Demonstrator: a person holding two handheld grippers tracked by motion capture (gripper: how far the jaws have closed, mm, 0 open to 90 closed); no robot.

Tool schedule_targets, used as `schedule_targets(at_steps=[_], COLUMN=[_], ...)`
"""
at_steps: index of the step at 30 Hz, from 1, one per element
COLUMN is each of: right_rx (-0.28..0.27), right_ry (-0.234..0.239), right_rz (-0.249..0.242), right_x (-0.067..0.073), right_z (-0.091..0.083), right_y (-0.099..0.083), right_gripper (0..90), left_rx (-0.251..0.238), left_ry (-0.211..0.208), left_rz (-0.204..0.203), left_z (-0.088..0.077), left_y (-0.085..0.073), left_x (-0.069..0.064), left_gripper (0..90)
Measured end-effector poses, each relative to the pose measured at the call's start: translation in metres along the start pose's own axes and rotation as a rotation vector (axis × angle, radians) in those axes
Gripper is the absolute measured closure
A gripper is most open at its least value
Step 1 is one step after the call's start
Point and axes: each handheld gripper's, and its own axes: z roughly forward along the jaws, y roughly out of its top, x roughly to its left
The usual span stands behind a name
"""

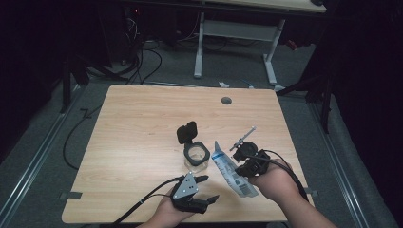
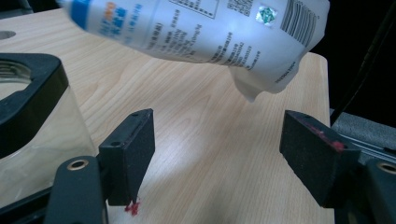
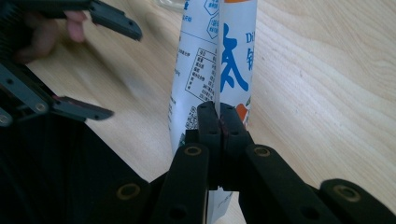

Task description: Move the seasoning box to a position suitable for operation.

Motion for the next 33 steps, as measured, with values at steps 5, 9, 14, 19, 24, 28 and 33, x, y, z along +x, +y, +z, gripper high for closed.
schedule_targets(at_steps=[5, 9, 14, 19, 24, 28, 33], right_rx=[-0.012, -0.012, -0.03, -0.043, -0.041, -0.043, -0.038], right_ry=[0.005, 0.007, 0.02, 0.027, 0.035, 0.033, 0.03], right_rz=[-0.015, -0.026, -0.045, -0.063, -0.072, -0.076, -0.065], right_x=[0.006, 0.012, 0.021, 0.027, 0.032, 0.032, 0.031], right_z=[-0.002, -0.003, -0.005, -0.005, -0.003, -0.002, -0.004], right_y=[0.008, 0.015, 0.025, 0.031, 0.036, 0.037, 0.037], right_gripper=[90.0, 90.0, 90.0, 90.0, 90.0, 90.0, 90.0], left_rx=[0.007, 0.007, 0.026, 0.024, 0.011, 0.001, -0.007], left_ry=[-0.008, -0.015, -0.014, -0.012, -0.022, -0.032, -0.015], left_rz=[0.017, 0.016, 0.024, 0.025, 0.01, -0.009, 0.023], left_z=[0.005, 0.009, 0.017, 0.023, 0.027, 0.027, 0.025], left_y=[0.002, 0.003, 0.002, 0.003, 0.006, 0.008, 0.008], left_x=[-0.003, -0.003, -0.005, -0.006, -0.006, -0.006, -0.011], left_gripper=[26.8, 26.4, 25.3, 24.6, 24.7, 31.0, 39.9])
